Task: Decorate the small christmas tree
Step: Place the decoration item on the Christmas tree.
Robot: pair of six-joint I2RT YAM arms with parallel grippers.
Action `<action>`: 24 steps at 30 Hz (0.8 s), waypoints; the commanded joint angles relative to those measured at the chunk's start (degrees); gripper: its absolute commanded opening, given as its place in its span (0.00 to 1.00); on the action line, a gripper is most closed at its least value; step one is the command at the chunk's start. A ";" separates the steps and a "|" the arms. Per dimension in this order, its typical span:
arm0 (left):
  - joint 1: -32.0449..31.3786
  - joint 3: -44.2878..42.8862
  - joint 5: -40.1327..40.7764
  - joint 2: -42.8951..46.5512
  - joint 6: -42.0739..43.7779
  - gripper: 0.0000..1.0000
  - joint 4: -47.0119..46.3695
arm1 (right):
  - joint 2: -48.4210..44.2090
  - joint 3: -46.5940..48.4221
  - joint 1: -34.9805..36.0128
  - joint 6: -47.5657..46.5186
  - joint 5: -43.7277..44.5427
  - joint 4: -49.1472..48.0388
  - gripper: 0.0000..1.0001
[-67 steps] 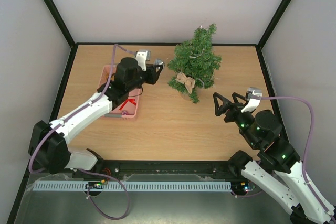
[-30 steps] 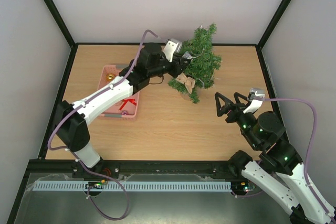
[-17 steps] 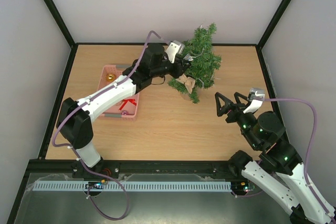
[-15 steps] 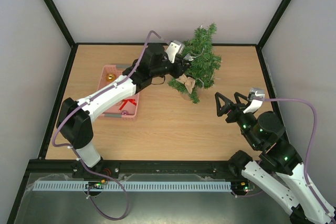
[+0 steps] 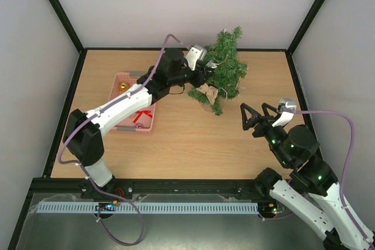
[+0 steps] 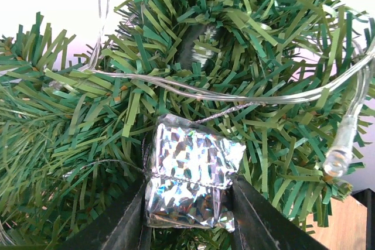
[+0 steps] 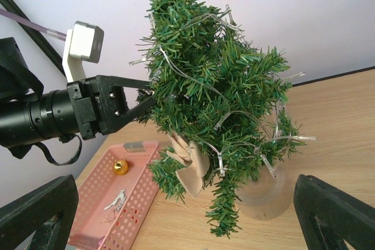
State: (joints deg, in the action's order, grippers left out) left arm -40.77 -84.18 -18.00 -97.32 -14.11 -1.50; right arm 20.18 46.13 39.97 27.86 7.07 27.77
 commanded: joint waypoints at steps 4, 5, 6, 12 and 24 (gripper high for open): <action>-0.62 -1.66 0.06 -1.27 1.00 0.35 0.78 | -0.75 1.41 -0.18 -0.61 0.51 -0.67 0.99; -0.62 -1.68 0.15 -1.36 1.01 0.35 0.91 | -0.76 1.34 -0.15 -0.61 0.49 -0.68 0.99; -0.62 -1.75 0.23 -1.46 1.01 0.35 1.07 | -0.76 1.38 -0.20 -0.61 0.41 -0.63 0.99; -0.60 -2.25 0.47 -1.66 1.28 0.37 1.58 | -0.72 1.46 -0.20 -0.61 0.36 -0.73 0.99; -0.62 -3.82 -0.28 0.14 1.36 0.51 3.49 | -0.06 1.07 -0.15 -0.74 -0.38 -1.46 0.99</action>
State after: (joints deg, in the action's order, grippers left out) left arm -41.04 -86.26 -17.96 -98.24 -13.08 1.28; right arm 20.10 46.13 39.97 27.66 7.01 27.77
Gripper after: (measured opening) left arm 0.502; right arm 0.987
